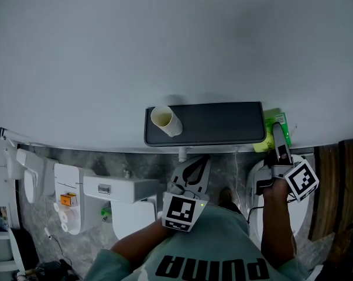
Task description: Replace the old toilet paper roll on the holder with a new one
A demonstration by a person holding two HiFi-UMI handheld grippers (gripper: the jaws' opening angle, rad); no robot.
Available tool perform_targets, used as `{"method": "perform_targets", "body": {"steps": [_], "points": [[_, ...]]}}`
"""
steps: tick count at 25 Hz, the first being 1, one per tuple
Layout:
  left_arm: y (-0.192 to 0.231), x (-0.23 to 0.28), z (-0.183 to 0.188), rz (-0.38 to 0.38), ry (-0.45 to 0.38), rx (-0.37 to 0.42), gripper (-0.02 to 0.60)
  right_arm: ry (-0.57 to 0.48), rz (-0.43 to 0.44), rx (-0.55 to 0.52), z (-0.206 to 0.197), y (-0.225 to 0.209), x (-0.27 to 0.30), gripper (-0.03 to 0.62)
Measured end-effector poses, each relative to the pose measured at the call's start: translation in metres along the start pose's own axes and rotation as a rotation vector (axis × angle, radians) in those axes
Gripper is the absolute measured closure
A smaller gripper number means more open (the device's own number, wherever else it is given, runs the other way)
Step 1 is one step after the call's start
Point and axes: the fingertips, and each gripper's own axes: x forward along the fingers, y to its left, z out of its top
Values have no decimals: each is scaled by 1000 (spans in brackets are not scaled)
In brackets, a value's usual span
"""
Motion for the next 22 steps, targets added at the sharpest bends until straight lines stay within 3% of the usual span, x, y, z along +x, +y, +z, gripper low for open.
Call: {"method": "perform_targets", "body": {"steps": [16,22], "points": [[14,-15,-2,2,-11,-12,578,-52,13,304,-15,-18,-3,154],[19,-17,-2,2,-20,-17,577,-18,26,404,-39,-18,2,154]]}}
